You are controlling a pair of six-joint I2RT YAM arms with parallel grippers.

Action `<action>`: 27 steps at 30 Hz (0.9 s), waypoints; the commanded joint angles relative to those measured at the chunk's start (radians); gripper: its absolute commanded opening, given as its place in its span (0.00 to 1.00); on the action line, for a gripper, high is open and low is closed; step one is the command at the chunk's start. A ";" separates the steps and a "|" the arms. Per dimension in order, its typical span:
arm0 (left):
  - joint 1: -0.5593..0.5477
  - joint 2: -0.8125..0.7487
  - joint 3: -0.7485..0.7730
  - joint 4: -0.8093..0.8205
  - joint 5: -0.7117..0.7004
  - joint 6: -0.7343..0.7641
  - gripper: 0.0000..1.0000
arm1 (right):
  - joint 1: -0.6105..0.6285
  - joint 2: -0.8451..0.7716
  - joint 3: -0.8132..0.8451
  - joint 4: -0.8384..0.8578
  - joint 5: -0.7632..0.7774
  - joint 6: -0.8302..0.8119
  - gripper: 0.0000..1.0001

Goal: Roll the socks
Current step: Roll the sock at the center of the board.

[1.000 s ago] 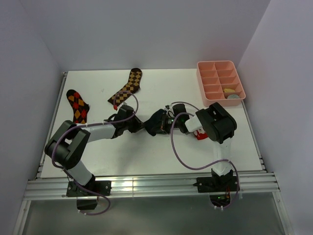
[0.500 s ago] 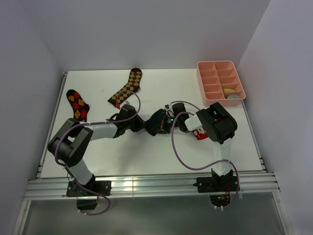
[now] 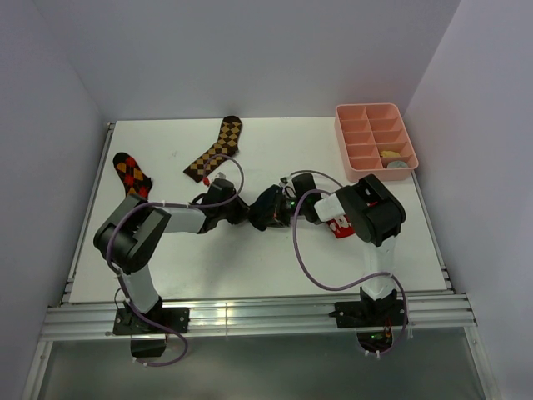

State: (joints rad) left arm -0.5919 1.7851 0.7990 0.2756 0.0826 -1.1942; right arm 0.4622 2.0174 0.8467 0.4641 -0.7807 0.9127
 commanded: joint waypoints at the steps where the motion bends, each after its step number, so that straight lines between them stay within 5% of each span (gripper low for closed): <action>1: -0.006 0.031 -0.009 0.001 -0.009 -0.002 0.13 | 0.000 -0.012 -0.011 -0.192 0.184 -0.115 0.05; 10: -0.006 0.051 -0.007 -0.038 -0.021 0.027 0.08 | 0.046 -0.227 0.012 -0.398 0.331 -0.319 0.34; 27: -0.006 0.074 0.069 -0.108 -0.007 0.136 0.04 | 0.277 -0.442 -0.012 -0.369 0.687 -0.865 0.42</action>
State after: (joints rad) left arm -0.5945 1.8275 0.8474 0.2539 0.0925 -1.1252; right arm 0.6971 1.5997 0.8444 0.0525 -0.2131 0.1757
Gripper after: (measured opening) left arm 0.050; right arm 0.421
